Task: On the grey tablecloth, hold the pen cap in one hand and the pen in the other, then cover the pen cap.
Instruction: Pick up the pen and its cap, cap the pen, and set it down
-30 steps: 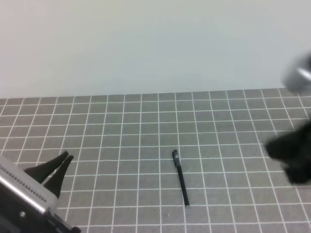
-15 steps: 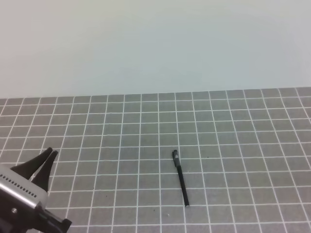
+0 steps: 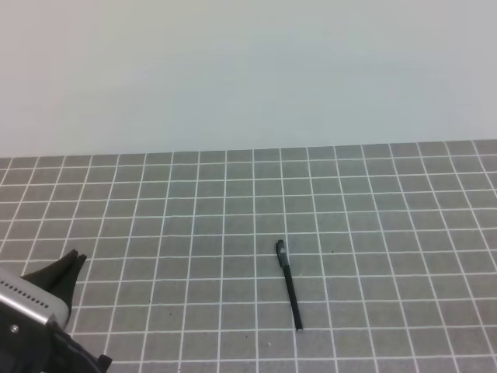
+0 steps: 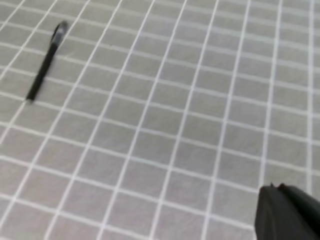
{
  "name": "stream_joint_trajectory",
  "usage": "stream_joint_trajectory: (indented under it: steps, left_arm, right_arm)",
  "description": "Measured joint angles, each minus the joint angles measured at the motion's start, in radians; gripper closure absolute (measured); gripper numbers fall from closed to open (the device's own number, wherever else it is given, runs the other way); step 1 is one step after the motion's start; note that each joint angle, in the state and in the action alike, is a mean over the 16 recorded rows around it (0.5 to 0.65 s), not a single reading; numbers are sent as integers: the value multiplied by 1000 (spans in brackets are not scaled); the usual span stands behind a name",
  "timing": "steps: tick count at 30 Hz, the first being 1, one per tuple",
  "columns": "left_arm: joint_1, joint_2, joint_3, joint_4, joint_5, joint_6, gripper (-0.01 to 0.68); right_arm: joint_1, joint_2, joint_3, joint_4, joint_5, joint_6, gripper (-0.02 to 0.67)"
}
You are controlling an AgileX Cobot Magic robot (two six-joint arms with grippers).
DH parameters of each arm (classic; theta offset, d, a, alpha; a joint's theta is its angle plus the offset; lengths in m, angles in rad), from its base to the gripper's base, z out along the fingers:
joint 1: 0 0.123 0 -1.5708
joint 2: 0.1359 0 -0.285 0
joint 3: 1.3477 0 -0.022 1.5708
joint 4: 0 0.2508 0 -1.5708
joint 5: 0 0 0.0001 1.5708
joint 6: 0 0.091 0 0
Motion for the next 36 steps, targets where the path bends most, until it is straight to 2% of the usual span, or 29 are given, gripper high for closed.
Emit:
stream_joint_trajectory:
  steps: [9,20,26,36]
  left_arm:
    - [0,0,0,-52,-1,0,673]
    - [0,0,0,-58,-1,0,674]
    - [0,0,0,-58,4,0,674]
    - [0,0,0,-77,15,1,674]
  right_arm:
    - [0,-6,20,57,15,0,644]
    - [-30,-18,24,44,-13,-3,645]
    - [-130,-57,79,21,-189,-5,645]
    - [-404,-203,334,-2,-653,-4,645]
